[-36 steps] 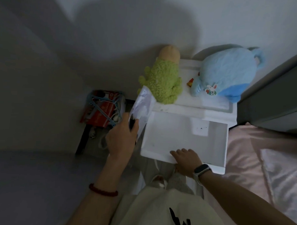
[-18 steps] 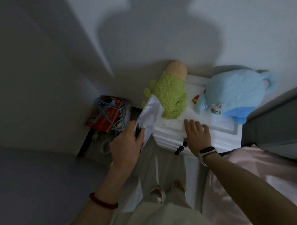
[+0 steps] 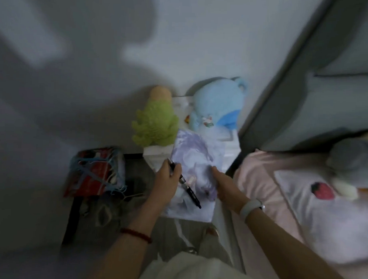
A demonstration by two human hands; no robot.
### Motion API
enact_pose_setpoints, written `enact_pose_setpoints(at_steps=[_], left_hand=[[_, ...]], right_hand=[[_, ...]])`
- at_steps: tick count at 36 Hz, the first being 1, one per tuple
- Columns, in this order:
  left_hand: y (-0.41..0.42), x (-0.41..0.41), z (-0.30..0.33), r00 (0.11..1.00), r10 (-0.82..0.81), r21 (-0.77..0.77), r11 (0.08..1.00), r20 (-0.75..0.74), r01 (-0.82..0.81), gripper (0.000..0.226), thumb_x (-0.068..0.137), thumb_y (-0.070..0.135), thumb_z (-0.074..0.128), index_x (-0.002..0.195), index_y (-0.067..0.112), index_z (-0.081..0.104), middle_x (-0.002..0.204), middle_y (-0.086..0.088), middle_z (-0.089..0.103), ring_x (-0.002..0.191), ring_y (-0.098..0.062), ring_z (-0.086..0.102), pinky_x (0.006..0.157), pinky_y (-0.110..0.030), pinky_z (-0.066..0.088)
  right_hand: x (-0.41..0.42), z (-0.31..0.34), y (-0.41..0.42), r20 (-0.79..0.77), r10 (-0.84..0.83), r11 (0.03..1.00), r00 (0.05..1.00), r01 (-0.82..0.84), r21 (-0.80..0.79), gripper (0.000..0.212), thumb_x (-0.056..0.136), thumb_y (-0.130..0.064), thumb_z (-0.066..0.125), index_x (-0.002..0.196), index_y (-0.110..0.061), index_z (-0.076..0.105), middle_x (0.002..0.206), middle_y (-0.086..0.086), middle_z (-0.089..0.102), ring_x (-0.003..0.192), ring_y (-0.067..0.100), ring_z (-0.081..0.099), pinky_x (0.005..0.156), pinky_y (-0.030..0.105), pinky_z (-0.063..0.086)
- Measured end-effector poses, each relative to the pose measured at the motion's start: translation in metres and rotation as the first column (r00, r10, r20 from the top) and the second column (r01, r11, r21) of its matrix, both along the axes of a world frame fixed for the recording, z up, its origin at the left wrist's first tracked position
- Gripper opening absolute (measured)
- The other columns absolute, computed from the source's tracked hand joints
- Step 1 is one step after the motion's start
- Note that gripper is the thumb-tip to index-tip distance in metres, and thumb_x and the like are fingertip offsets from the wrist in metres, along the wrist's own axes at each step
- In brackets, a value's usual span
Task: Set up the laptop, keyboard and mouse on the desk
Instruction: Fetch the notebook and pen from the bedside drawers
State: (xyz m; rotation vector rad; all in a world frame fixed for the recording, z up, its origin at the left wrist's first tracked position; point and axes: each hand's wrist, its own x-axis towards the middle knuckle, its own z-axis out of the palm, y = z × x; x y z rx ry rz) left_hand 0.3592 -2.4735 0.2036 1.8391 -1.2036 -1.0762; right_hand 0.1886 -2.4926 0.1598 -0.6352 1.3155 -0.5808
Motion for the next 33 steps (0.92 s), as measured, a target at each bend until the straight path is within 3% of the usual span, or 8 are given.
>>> enact_pose_setpoints(at_steps=[3, 9, 11, 14, 19, 24, 29, 33], left_hand=[[0.010, -0.038, -0.004, 0.990, -0.136, 0.054, 0.989, -0.026, 0.137, 0.025, 0.095, 0.022, 0.044, 0.071, 0.018, 0.040, 0.064, 0.001, 0.046, 0.061, -0.013, 0.044, 0.051, -0.023, 0.032], [0.036, -0.150, 0.008, 0.871, -0.489, 0.106, 0.864, -0.049, 0.492, 0.021, 0.098, 0.022, 0.034, 0.093, 0.004, 0.045, 0.087, -0.013, 0.056, 0.089, -0.031, 0.053, 0.069, -0.029, 0.031], [0.056, -0.198, 0.016, 0.785, -0.619, 0.106, 0.780, -0.018, 0.617, 0.025, 0.097, 0.020, 0.033, 0.105, 0.000, 0.046, 0.106, -0.023, 0.056, 0.097, -0.031, 0.053, 0.078, -0.034, 0.036], [0.094, -0.270, 0.030, 0.654, -0.756, 0.077, 0.652, -0.007, 0.754, 0.027, 0.099, 0.026, 0.030, 0.108, 0.004, 0.044, 0.109, -0.019, 0.059, 0.091, -0.027, 0.055, 0.082, -0.040, 0.042], [0.213, -0.392, 0.058, 0.392, -0.918, -0.023, 0.392, 0.058, 0.920, 0.024, 0.099, 0.032, 0.026, 0.103, 0.012, 0.039, 0.095, -0.014, 0.063, 0.081, -0.029, 0.059, 0.072, -0.040, 0.045], [0.377, -0.490, 0.072, 0.090, -0.995, -0.076, 0.086, 0.045, 0.993, 0.024, 0.097, 0.039, 0.028, 0.105, 0.019, 0.039, 0.071, 0.001, 0.052, 0.064, -0.021, 0.056, 0.067, -0.047, 0.051], [0.576, -0.559, 0.066, -0.220, -0.968, 0.090, -0.231, -0.117, 0.969, 0.036, 0.095, 0.023, 0.029, 0.130, 0.014, 0.030, 0.085, -0.015, 0.054, 0.065, -0.021, 0.048, 0.070, -0.037, 0.047], [0.716, -0.595, 0.059, -0.470, -0.861, 0.152, -0.500, -0.196, 0.853, 0.060, 0.095, 0.014, 0.027, 0.146, 0.028, 0.000, 0.135, -0.025, 0.045, 0.083, -0.016, 0.058, 0.081, -0.036, 0.051]], right_hand=[[-0.041, 0.009, 0.038, -0.051, -0.173, 0.982, 0.984, 0.168, -0.092, 0.019, 0.093, -0.020, 0.051, 0.083, -0.005, 0.057, 0.072, 0.015, 0.061, 0.067, 0.025, 0.061, 0.068, 0.036, 0.051], [-0.143, 0.046, 0.137, -0.190, -0.487, 0.865, 0.853, 0.440, -0.243, 0.026, 0.094, -0.019, 0.048, 0.106, 0.002, 0.058, 0.102, 0.023, 0.063, 0.094, 0.028, 0.057, 0.090, 0.051, 0.047], [-0.181, 0.060, 0.183, -0.253, -0.592, 0.802, 0.765, 0.529, -0.276, 0.029, 0.094, -0.020, 0.048, 0.111, 0.003, 0.056, 0.112, 0.025, 0.062, 0.099, 0.030, 0.059, 0.093, 0.047, 0.050], [-0.232, 0.076, 0.254, -0.335, -0.704, 0.710, 0.626, 0.609, -0.354, 0.029, 0.095, -0.020, 0.046, 0.107, 0.004, 0.056, 0.104, 0.022, 0.064, 0.093, 0.027, 0.059, 0.079, 0.030, 0.053], [-0.300, 0.100, 0.409, -0.414, -0.846, 0.509, 0.337, 0.743, -0.435, 0.032, 0.096, -0.018, 0.045, 0.104, 0.013, 0.050, 0.102, 0.035, 0.058, 0.092, 0.045, 0.057, 0.078, 0.049, 0.048], [-0.340, 0.113, 0.585, -0.473, -0.879, 0.317, 0.058, 0.813, -0.489, 0.026, 0.095, -0.014, 0.045, 0.089, 0.010, 0.049, 0.082, 0.017, 0.051, 0.075, 0.024, 0.048, 0.066, 0.035, 0.038], [-0.349, 0.099, 0.779, -0.570, -0.789, 0.098, -0.229, 0.869, -0.485, 0.021, 0.093, -0.017, 0.047, 0.072, -0.012, 0.044, 0.069, 0.001, 0.048, 0.069, 0.018, 0.045, 0.059, 0.032, 0.034], [-0.340, 0.086, 0.909, -0.566, -0.701, -0.159, -0.434, 0.869, -0.469, 0.022, 0.091, -0.015, 0.049, 0.070, -0.017, 0.046, 0.071, 0.000, 0.053, 0.074, 0.017, 0.048, 0.066, 0.031, 0.037]])
